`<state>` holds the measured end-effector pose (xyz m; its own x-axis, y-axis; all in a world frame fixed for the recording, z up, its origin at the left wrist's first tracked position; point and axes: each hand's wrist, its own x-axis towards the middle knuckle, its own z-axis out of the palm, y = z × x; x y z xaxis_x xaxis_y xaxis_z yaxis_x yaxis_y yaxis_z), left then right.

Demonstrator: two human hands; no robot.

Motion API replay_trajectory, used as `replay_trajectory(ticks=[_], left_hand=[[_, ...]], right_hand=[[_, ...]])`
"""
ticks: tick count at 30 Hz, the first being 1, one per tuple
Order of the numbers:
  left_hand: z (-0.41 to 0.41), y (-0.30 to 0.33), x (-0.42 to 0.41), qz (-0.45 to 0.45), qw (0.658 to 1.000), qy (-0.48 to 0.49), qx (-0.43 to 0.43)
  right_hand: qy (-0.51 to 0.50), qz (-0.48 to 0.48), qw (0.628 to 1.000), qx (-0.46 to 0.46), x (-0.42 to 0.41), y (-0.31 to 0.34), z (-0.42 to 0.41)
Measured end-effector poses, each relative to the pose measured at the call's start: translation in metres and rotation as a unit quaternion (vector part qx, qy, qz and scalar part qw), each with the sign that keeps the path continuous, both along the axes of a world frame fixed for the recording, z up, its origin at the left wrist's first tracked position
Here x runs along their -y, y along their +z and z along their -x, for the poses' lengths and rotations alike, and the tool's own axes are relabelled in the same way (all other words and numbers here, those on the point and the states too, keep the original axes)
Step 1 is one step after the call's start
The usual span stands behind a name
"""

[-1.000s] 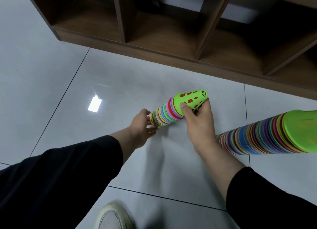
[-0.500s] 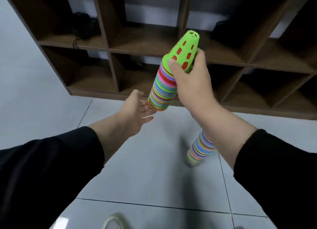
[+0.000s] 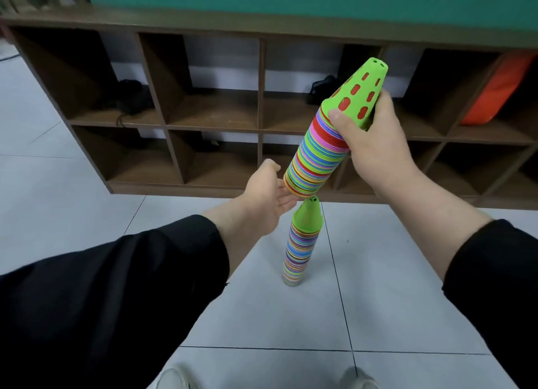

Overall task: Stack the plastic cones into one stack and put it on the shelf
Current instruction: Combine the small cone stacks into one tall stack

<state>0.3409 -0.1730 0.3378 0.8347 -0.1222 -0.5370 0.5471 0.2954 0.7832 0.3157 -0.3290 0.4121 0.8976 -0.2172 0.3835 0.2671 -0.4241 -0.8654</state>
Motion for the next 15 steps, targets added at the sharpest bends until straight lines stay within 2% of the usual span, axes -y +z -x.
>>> replay_trajectory(ticks=[6, 12, 15], left_hand=[[-0.003, -0.014, 0.022, -0.027, 1.0, -0.006, -0.012], [-0.008, -0.036, 0.029, -0.168, 0.985, -0.021, -0.003], [-0.004, -0.051, 0.036, -0.184, 0.981, -0.06, 0.002]], right_hand=[[0.005, 0.004, 1.0, -0.027, 0.019, -0.011, -0.005], [0.014, 0.002, 0.996, -0.082, 0.027, -0.032, -0.017], [0.037, 0.049, 0.987, -0.15, 0.024, -0.058, -0.018]])
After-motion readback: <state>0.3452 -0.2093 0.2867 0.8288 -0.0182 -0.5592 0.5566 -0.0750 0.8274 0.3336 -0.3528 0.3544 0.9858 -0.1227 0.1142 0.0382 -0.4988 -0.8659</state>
